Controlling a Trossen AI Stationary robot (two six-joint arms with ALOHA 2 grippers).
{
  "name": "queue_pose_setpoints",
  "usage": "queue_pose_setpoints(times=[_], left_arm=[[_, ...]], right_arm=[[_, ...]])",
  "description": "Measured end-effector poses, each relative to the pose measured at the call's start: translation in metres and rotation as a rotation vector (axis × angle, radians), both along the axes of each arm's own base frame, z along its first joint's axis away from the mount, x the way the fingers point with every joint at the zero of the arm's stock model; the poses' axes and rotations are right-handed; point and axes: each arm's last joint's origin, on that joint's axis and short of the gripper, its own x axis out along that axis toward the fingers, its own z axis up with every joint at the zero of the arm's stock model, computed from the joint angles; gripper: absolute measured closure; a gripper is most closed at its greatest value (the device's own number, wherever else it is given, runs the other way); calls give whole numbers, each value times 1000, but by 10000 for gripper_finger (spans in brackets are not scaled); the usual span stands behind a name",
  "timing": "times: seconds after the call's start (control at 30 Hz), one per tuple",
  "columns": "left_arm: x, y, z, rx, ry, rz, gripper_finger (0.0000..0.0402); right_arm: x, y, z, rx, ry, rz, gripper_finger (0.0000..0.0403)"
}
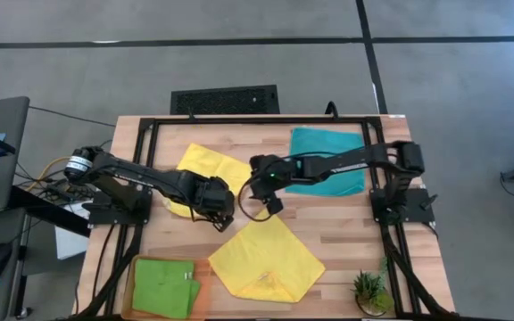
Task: Fold microfiber towels
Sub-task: Fold the top yellow microfiber towel
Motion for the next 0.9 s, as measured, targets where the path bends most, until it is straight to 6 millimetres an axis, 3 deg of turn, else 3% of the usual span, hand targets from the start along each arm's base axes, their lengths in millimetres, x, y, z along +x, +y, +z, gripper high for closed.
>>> queue_pose_setpoints(times=[0.13,0.47,0.9], left_arm=[[0,0,1,-3,3,11,401],[4,5,4,28,-47,56,401],[16,4,57,85,-217,33,401]], right_arm=[[14,3,3,2,-7,17,175],[17,3,8,29,-35,78,175],[16,2,7,28,-23,65,175]])
